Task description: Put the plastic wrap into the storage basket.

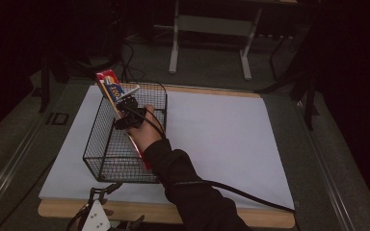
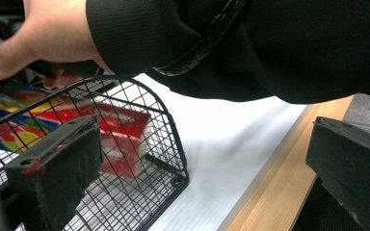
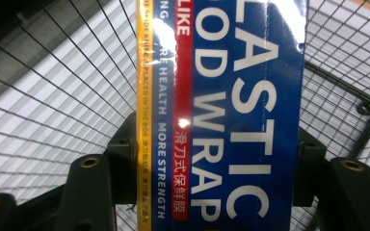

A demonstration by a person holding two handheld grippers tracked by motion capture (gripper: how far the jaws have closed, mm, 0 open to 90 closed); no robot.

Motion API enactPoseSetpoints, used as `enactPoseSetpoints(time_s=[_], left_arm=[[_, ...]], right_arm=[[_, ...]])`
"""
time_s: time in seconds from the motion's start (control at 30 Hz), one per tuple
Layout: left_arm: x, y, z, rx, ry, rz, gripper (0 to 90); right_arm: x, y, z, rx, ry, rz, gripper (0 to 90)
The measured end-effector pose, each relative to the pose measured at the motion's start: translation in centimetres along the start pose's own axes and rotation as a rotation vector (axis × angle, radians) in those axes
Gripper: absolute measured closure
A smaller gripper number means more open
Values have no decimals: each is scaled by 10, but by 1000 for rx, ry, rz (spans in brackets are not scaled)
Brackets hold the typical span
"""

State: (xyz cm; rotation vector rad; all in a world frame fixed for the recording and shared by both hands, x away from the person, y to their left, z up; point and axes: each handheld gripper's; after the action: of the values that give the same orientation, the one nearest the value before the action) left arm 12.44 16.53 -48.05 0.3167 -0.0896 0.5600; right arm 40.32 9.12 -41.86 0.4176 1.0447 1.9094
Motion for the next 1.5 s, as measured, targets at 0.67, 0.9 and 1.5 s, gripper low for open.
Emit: enactPoseSetpoints(time_s=[0.67, 0.9, 1.5], left_arm=[[0, -2, 0, 11, -3, -3, 0], [-1, -2, 0, 15, -4, -5, 1], [-1, -2, -1, 19, -4, -8, 0]], right_arm=[[-3, -13, -15, 76, 16, 7, 371], [-7, -17, -16, 79, 0, -11, 369], [-8, -39, -21, 118, -11, -14, 358]])
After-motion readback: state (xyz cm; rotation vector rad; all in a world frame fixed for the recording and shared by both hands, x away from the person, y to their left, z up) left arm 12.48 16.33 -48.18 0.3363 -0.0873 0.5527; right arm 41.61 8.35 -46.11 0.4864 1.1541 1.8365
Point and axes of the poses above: each handheld gripper's, and its own axes: y roughly backward along the jaws, z roughly out of its top, x roughly to its left, and after that the axes turned 12 degrees about -z, right-handed
